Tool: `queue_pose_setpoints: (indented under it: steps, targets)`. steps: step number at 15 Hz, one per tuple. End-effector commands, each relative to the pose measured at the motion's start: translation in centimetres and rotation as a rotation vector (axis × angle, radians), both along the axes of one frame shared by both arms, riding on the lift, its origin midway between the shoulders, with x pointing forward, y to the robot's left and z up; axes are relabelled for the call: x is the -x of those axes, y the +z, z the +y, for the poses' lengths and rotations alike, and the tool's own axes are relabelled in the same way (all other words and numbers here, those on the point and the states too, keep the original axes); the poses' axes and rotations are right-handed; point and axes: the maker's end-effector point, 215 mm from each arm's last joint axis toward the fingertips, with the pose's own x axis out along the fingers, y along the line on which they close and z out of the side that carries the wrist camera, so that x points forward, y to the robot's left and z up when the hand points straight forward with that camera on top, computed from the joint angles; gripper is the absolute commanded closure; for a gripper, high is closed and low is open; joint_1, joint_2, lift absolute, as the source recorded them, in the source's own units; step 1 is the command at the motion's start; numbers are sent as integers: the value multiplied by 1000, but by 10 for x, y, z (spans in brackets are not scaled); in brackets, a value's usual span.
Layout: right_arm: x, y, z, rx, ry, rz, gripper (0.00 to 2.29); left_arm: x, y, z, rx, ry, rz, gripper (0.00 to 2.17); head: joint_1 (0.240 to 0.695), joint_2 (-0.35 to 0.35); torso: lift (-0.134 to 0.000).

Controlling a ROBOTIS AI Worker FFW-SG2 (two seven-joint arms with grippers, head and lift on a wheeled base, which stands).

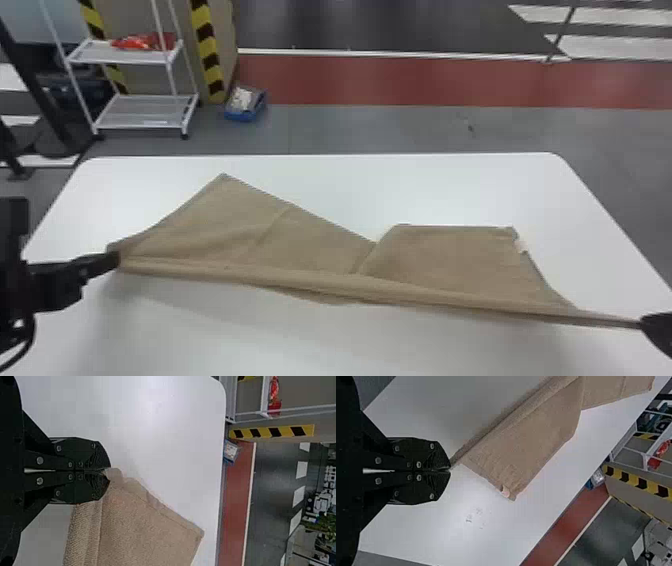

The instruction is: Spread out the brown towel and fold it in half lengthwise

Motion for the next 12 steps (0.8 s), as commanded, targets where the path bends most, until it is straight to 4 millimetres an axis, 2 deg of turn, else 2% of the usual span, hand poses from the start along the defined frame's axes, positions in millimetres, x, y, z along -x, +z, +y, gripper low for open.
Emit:
queue_pose_setpoints:
  steps: [1, 3, 6, 8, 12]
  targets:
    - [9, -9, 1, -3, 13, 16, 1393, 29, -2, 13, -4, 47, 18, 2145, 695, -31, -125]
    - [14, -14, -1, 0, 16, 27, 1393, 57, -2, 22, 30, 82, 46, 2148, 695, -15, -125]
    - [12, -11, 0, -1, 37, 9, 1393, 97, -5, 18, 51, 102, 135, 2148, 695, -2, -125]
    - [10, -7, -1, 1, 43, -5, 1393, 127, -14, 16, 73, 128, 238, 2148, 695, -2, -125]
    - [11, -2, -14, 21, 28, -11, 1393, 162, -26, 5, 101, 139, 358, 2148, 695, -17, -125]
